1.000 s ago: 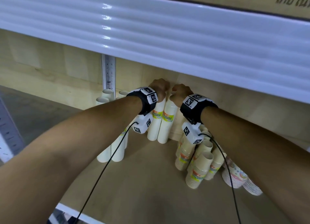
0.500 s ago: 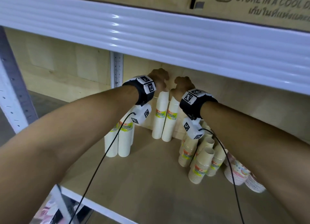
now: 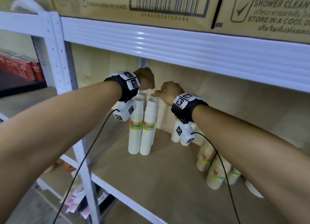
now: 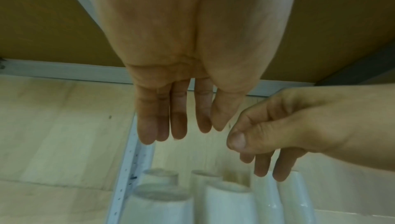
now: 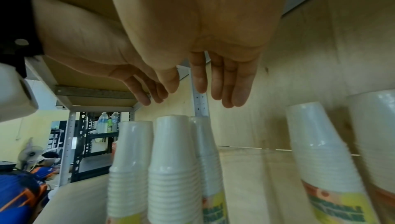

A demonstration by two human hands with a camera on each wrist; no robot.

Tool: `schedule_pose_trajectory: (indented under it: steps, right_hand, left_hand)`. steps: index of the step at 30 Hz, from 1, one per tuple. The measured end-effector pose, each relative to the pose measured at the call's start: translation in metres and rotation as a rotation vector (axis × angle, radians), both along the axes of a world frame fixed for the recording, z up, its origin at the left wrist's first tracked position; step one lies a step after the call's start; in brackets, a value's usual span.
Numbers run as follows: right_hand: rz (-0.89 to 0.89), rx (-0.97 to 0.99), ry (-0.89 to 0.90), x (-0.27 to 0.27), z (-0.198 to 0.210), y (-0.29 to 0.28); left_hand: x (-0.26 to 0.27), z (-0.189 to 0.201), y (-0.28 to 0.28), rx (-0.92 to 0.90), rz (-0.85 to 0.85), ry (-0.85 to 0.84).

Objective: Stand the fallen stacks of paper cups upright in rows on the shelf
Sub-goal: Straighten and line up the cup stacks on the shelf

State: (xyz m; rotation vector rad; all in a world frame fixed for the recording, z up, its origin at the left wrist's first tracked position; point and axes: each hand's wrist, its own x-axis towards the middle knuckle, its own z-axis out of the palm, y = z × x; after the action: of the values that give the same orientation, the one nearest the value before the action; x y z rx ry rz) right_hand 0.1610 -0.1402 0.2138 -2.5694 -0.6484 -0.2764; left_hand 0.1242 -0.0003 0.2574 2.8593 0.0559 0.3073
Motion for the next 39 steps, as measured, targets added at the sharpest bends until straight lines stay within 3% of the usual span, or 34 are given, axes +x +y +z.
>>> schedule_pose_trajectory:
  steps: [6,11,13,28,39]
  right_hand:
    - [0.018,0.017,0.08,-0.011,-0.011,0.029]
    - [0.003,-0.02,0.07,-0.02,-0.017,0.037]
    - [0.01,-0.043,0.064,-0.022,-0.02,0.037]
    - [0.008,-0.051,0.052,-0.026,-0.022,0.032]
    - [-0.033,-0.032,0.044,-0.019,-0.009,-0.022]
  left_hand:
    - [-0.018,-0.017,0.02,0.083,0.065,0.114]
    - [-0.026,-0.028,0.026,-0.123,0.041,0.201]
    - [-0.028,-0.031,0.026,-0.119,0.026,0.234]
    - [-0.028,-0.043,0.02,-0.135,-0.008,0.158]
    - [-0.004,-0.036,-0.007,-0.176,-0.133,0.174]
